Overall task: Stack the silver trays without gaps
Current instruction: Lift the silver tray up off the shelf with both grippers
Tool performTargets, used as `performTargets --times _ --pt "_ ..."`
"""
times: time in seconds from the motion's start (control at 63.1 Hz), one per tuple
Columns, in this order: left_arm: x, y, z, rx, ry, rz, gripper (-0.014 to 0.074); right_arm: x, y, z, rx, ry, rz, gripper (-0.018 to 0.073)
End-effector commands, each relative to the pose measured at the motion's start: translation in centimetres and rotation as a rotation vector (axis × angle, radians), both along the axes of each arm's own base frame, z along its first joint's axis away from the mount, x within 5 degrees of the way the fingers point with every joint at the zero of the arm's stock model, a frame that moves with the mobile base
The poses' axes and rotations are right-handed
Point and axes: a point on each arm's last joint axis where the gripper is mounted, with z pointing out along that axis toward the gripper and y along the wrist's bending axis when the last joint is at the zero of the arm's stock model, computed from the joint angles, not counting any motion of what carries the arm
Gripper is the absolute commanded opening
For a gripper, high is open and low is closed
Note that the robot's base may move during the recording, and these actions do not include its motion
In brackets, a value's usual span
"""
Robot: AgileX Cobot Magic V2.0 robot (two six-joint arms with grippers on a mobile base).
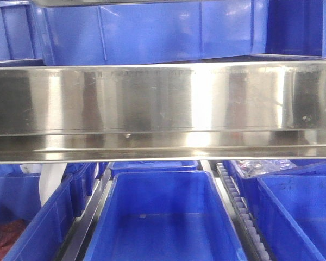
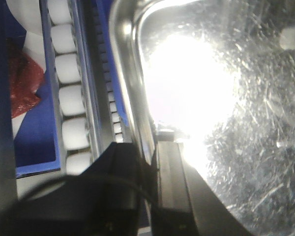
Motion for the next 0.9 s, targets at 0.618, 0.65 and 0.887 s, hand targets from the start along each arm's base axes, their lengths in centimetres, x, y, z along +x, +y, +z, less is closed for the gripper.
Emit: performTargets --times 0.618,0.65,0.887 --pt "-3.5 -0.9 2.5 0.057 -0.106 -0.049 -0.0041 -2.3 -0.5 2.6 -0.001 -0.073 0.047 0.0057" --pt "-3.5 -0.9 2.5 0.057 -0.106 -0.049 -0.0041 -2.3 -0.5 2.6 -0.001 -0.072 0.047 0.0057" --pt "-3.4 -1.0 2.4 0.057 -0.1 -0.051 -0.0041 -2.3 -0.5 2.6 -0.002 -0.071 0.046 0.0057"
